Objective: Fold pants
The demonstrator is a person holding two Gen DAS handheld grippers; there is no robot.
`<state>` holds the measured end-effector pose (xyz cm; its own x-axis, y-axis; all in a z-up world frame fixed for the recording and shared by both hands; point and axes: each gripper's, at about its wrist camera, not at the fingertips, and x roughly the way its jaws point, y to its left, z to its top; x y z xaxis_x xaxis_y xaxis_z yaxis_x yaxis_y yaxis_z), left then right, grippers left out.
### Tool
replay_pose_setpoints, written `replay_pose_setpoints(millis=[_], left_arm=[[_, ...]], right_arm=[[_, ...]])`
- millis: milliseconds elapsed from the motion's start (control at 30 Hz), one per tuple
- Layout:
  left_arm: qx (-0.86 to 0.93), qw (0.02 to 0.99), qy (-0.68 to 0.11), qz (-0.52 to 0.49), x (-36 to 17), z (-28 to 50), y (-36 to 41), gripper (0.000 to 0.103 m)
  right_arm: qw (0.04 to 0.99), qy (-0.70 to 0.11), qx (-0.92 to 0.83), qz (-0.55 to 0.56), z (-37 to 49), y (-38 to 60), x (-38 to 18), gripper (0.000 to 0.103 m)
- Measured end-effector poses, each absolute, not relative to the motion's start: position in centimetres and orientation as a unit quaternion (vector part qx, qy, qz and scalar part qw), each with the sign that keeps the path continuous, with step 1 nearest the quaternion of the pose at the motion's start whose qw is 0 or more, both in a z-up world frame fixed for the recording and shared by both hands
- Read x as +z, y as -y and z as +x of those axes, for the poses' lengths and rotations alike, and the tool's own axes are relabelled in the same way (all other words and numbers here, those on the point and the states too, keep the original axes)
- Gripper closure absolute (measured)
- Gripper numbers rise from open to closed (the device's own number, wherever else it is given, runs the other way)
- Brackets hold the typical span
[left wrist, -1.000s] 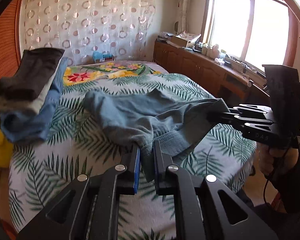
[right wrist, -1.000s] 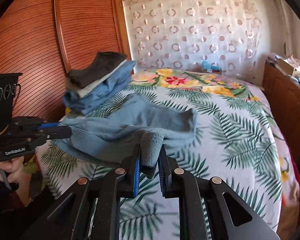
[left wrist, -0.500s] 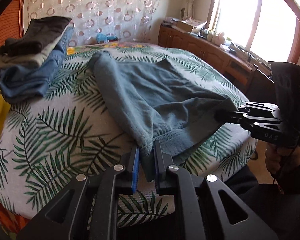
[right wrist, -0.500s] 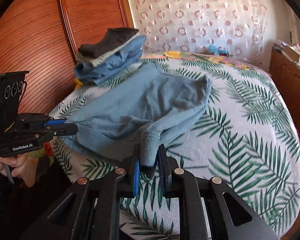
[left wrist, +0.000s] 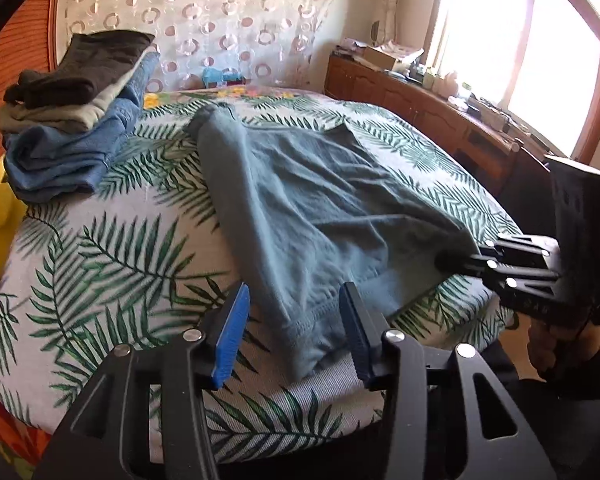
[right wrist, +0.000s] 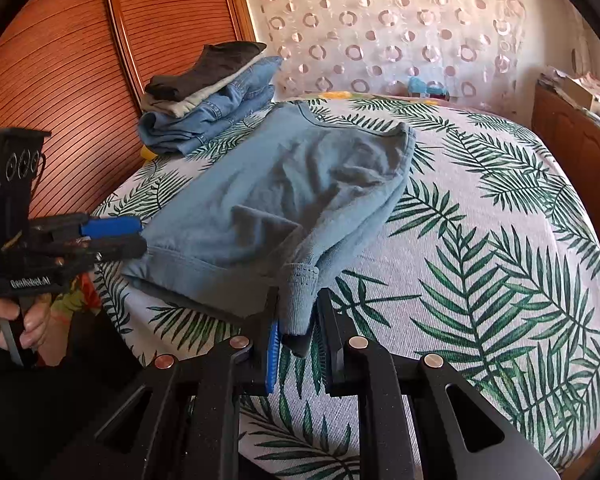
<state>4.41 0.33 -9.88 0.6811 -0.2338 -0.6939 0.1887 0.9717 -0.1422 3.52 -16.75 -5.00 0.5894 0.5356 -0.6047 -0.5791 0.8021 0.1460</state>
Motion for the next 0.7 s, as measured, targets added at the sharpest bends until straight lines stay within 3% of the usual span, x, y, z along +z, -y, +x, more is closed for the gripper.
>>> replay_pose_setpoints(millis=[100, 333, 700], left_arm=[[-0.107, 0.921, -0.375, -0.025, -9.8, 4.8, -0.2, 0.055], [-0.095, 0.915, -0.392, -0.009, -11.2, 5.3, -0.2, 0.055], [-0.093, 0.91, -0.405, -0.013, -12.2, 5.1, -0.5, 0.055]], right_arm=[[0.893, -0.324, 0.309, -0.04, 3.2, 16.7, -4.8, 0.087], [0.899, -0.318, 0.296, -0.051, 2.6, 17.2, -4.1, 0.074], [0.906, -0.313, 0.283, -0.038, 3.1, 17.8, -3.2, 0.064]])
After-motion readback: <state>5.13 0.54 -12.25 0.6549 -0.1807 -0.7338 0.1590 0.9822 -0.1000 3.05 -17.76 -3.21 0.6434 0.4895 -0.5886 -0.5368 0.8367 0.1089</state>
